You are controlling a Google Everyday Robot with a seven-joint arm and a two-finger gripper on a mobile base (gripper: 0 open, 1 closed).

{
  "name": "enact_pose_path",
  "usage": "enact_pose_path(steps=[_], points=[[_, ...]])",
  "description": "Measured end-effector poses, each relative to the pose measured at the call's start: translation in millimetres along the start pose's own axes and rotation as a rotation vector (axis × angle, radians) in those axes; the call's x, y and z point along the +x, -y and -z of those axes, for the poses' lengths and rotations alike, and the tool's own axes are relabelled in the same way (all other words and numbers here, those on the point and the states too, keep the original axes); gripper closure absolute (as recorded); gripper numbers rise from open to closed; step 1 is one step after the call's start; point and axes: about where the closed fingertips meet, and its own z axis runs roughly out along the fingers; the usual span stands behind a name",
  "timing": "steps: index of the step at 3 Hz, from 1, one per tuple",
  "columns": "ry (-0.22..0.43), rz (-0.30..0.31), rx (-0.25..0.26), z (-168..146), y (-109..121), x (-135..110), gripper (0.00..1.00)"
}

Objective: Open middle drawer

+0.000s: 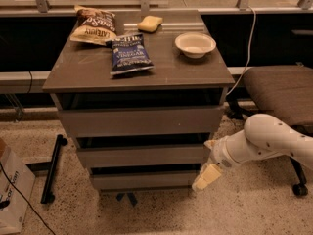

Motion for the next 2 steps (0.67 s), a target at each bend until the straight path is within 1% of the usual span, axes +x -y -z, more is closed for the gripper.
enact_pose_path(steps=[1,2], points=[[-0.002,-0.008,-0.012,-7,-2,4,0.0],[-0.015,-0.03,-0.017,-17,-4,8,0.0]])
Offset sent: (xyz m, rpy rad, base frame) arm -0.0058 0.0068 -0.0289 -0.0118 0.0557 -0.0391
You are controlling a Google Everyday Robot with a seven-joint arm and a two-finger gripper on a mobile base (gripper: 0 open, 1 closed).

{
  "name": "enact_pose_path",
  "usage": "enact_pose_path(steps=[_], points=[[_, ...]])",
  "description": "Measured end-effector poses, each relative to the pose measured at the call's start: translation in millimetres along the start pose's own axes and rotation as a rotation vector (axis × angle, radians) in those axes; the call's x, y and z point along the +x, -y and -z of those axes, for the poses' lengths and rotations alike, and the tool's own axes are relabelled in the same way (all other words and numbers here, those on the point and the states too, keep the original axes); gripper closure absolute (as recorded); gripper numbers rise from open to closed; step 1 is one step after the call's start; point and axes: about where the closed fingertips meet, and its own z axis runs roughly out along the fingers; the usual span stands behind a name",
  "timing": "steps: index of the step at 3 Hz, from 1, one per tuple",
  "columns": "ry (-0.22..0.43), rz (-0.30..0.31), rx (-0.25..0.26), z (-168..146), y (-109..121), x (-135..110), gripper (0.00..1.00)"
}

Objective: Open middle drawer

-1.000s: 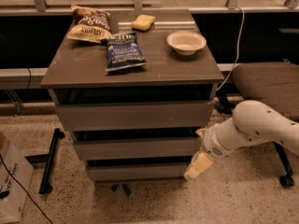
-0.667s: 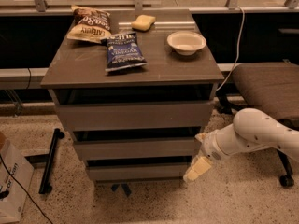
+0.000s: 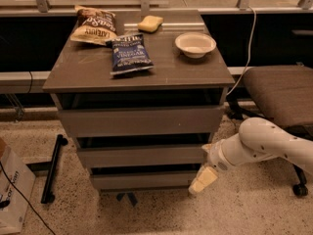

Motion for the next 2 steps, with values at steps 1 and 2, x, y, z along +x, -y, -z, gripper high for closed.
enact_pose_path(steps=[1,2], points=[[0.053,-0.019,0.019,-15,12,-8,0.0],[0.093,-0.02,0.023,-35,33,-17,0.0]])
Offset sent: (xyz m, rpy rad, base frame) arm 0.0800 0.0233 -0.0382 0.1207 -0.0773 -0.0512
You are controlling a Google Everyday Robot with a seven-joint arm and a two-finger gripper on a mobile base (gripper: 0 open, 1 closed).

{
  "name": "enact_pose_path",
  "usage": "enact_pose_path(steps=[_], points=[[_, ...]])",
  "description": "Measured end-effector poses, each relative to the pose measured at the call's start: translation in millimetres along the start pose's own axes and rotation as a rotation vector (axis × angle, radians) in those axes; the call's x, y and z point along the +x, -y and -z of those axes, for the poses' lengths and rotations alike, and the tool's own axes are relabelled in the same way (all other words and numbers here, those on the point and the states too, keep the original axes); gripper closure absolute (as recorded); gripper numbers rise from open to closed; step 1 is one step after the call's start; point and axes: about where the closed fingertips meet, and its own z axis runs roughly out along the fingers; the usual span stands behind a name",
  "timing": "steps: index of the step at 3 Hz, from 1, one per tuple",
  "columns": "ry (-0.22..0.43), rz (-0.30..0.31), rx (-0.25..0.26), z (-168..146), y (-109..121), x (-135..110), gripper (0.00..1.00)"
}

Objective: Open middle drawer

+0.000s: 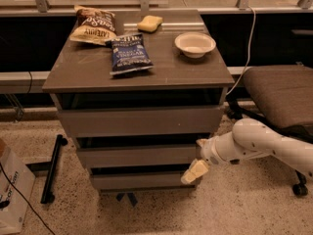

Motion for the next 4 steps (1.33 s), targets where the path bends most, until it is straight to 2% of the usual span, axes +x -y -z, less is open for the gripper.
enact_pose_path(steps=[2,4], points=[[-0.004,0.013,-0.025,-47,38,-4,0.0],[0.004,-0.02,-0.034,-86,69,4,0.0]])
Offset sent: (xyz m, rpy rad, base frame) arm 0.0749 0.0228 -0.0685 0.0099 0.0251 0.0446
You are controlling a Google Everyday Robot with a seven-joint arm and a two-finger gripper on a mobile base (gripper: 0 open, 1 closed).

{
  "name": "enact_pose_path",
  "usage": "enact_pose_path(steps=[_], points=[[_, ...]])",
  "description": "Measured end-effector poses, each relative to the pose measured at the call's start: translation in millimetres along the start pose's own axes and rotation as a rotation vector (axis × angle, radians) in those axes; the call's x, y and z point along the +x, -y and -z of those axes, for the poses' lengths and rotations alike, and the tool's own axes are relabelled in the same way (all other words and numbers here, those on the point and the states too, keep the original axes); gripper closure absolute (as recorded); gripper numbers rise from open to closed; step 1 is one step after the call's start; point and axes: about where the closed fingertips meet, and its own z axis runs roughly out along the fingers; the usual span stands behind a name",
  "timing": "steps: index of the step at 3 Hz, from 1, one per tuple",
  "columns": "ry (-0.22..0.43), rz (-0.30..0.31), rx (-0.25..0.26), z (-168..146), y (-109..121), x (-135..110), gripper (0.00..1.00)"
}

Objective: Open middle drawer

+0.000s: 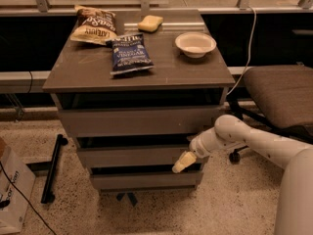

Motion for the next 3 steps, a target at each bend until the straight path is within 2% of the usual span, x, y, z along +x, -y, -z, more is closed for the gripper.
enact_pose_path(steps=[1,2,3], points=[[-0.01,-0.028,-0.029,-18,-3,11,0.21],[-0.025,-0.042,-0.05,-22,-14,20,0.48],[-0.025,-0.042,-0.05,-17,-15,16,0.4]])
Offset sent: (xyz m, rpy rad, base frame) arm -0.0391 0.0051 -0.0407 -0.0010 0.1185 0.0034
